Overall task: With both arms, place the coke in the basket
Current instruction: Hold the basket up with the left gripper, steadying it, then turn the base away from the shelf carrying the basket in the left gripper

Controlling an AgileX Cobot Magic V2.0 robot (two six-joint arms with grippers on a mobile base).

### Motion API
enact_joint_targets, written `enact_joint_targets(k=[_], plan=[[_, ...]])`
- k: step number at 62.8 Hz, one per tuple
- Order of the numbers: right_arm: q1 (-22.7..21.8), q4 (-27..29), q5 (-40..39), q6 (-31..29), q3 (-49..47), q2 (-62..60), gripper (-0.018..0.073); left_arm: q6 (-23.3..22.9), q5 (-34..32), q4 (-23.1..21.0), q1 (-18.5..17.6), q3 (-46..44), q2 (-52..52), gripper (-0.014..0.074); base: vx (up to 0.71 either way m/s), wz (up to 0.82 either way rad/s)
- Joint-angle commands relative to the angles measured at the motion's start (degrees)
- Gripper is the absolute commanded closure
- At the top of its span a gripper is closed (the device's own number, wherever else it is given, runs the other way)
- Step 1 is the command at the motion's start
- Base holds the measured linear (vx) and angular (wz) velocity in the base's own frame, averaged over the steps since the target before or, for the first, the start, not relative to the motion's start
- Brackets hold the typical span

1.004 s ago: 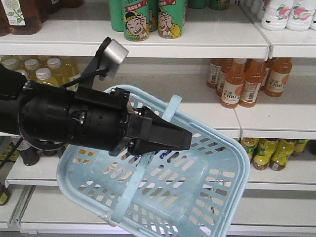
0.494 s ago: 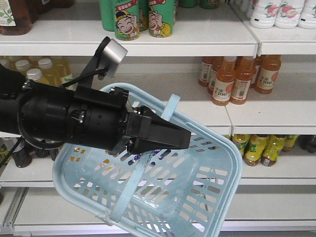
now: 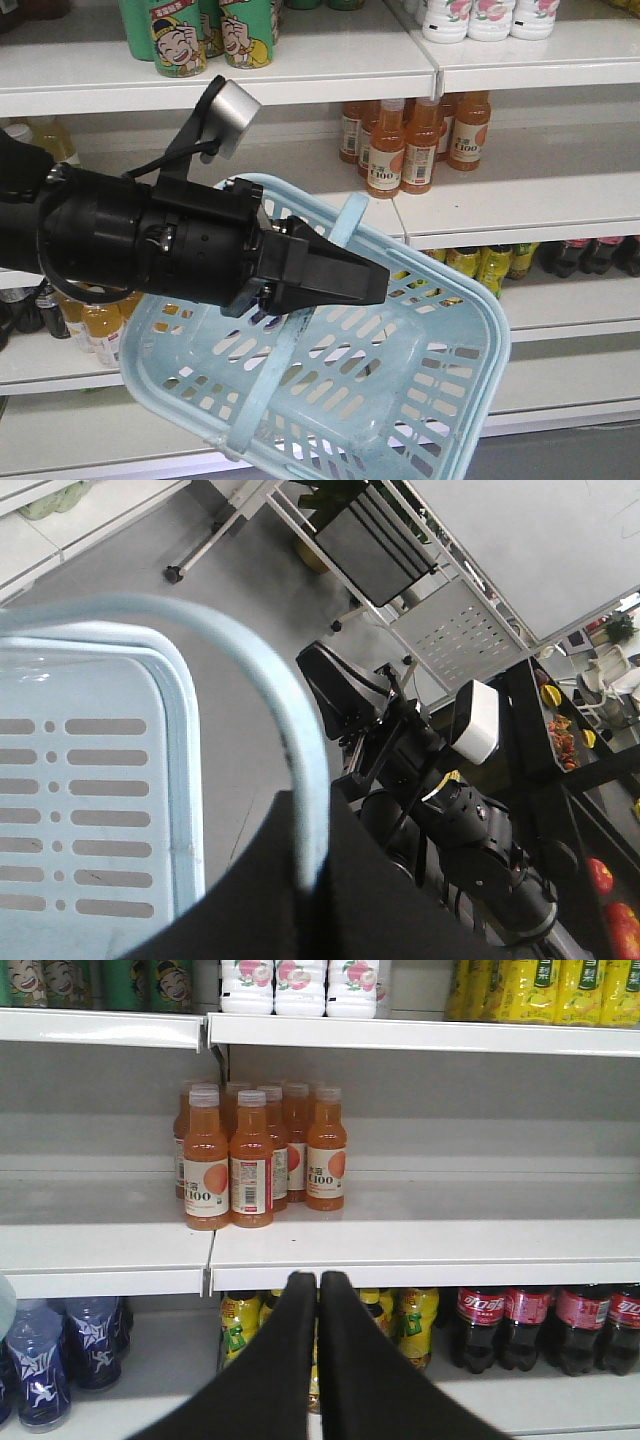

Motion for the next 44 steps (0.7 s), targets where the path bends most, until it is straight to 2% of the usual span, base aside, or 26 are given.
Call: enact_joint_targets(k=[1, 44], plan=[[-0.4, -0.3, -4.1, -0.4, 0.6, -1.0, 0.0565, 0.5, 0.0, -4.5, -0.2, -1.5, -2.2, 0.0603, -0.04, -0.14], [-0.4, -0.3, -4.1, -0.4, 0.6, -1.0, 0.0565, 0.5, 0.0, -4.5, -0.2, -1.5, -2.2, 0.0602, -0.01, -0.05]])
